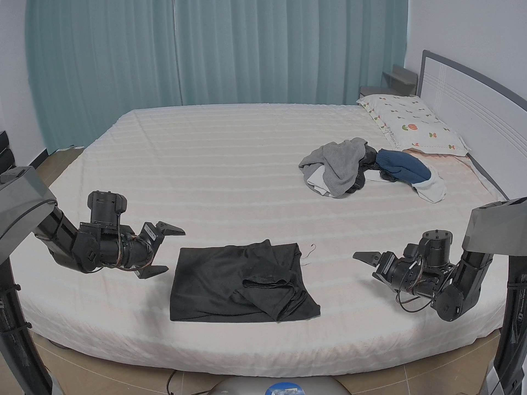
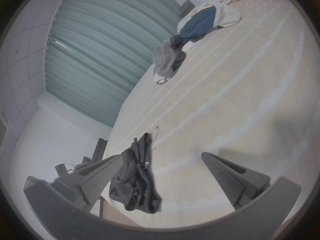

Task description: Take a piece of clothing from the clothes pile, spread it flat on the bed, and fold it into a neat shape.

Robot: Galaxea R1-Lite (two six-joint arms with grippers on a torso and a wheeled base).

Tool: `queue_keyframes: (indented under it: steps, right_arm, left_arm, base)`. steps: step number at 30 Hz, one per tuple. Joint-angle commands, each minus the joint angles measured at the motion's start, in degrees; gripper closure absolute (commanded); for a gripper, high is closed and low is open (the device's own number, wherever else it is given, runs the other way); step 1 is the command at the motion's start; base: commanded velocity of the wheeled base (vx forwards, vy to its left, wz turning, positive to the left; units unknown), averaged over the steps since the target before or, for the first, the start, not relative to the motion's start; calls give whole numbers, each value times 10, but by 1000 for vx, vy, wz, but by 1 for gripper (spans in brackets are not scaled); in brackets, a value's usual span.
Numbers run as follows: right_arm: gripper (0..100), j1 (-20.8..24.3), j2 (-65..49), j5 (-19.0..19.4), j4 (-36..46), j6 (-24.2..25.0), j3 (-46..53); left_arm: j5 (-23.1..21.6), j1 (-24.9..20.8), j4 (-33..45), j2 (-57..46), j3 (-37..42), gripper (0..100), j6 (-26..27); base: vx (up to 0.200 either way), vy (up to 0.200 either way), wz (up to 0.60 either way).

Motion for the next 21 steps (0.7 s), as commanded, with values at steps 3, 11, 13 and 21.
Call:
queue_keyframes:
  steps: [3, 11, 13, 21]
  right_arm:
    - [0, 55, -36, 0, 22, -2, -22]
    - [0, 116, -92, -1, 205, 2, -131]
    - [0, 125, -87, 0, 211, 1, -144]
    - [0, 175, -30, -1, 222, 2, -202]
  left_arm:
    - [0, 9, -16, 26, 4, 0, 2]
    - [5, 7, -21, 27, 7, 0, 6]
    - [7, 6, -23, 27, 7, 0, 7]
    - [9, 3, -30, 33, 7, 0, 7]
  base:
    - [0, 200, 0]
    - [0, 200, 0]
    - [0, 200, 0]
    - [0, 50, 0]
